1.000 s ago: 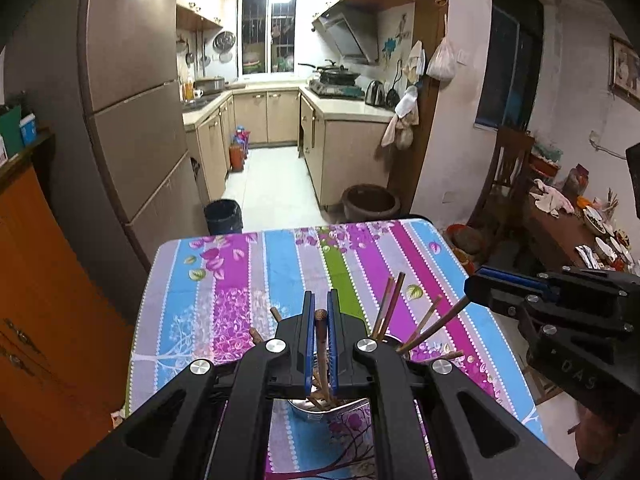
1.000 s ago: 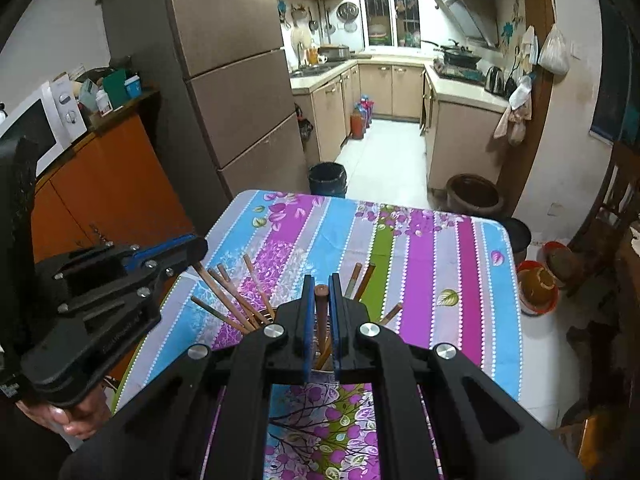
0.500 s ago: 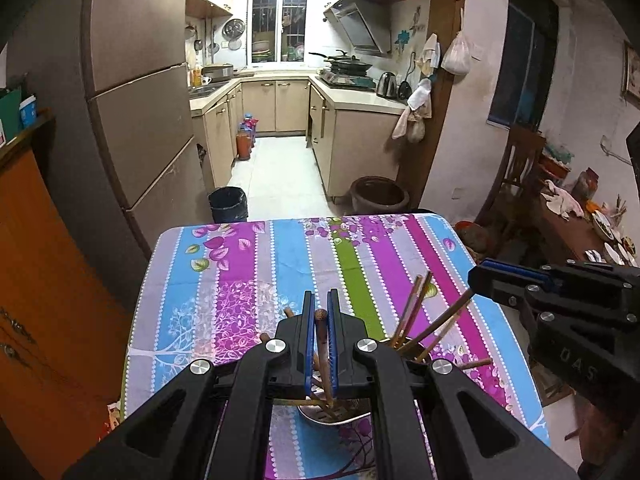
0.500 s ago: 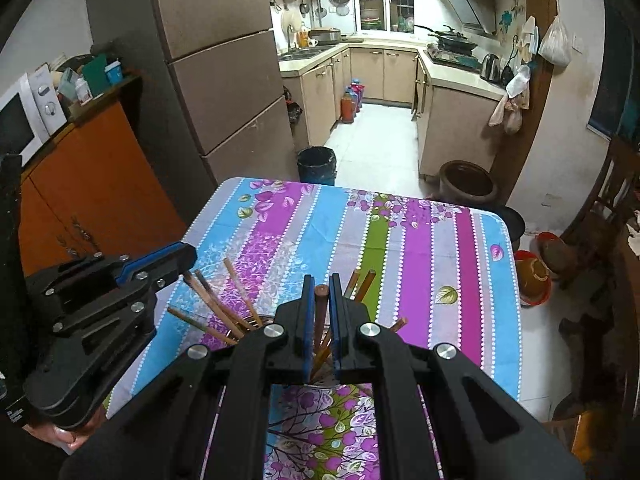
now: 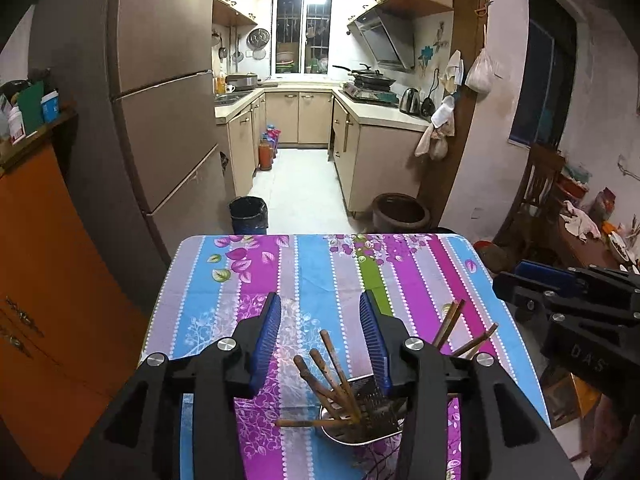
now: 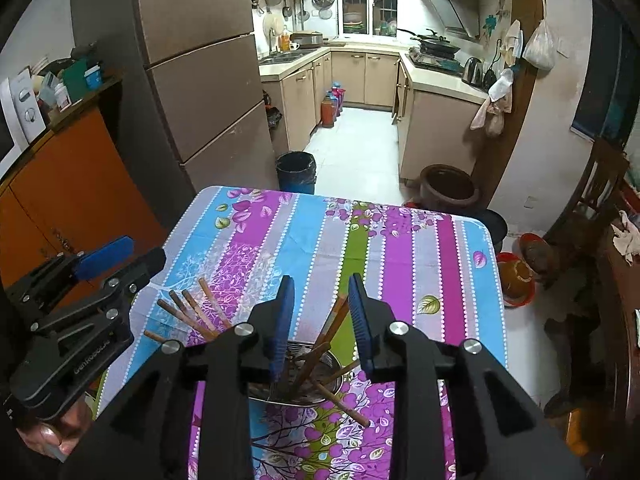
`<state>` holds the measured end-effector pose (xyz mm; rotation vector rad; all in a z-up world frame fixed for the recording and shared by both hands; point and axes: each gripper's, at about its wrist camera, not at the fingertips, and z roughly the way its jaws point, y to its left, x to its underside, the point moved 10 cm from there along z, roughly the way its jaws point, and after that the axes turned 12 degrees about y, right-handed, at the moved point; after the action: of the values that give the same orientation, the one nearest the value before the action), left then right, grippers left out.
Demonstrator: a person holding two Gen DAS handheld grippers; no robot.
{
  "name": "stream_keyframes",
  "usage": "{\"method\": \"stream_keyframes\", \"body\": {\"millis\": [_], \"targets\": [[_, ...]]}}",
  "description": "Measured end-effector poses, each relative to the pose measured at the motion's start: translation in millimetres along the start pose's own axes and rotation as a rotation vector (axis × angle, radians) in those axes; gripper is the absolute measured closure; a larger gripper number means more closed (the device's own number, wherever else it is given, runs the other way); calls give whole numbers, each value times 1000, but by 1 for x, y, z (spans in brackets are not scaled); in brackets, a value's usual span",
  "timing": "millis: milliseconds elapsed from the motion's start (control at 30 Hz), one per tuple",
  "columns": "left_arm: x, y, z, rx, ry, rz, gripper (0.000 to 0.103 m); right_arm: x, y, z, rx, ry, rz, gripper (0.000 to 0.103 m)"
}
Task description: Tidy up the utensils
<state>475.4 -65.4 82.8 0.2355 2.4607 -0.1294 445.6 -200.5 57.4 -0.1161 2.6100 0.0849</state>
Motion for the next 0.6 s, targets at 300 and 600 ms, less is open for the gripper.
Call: {"method": "stream_keyframes", "body": {"millis": [300,600], "targets": [[7,10,-15,-37,-25,-20,60,7,3,-15,-4,-28,-13,76],[38,-13,-53,-126,-140,78,52,36,7,-39,15,-112,-52,63]]}}
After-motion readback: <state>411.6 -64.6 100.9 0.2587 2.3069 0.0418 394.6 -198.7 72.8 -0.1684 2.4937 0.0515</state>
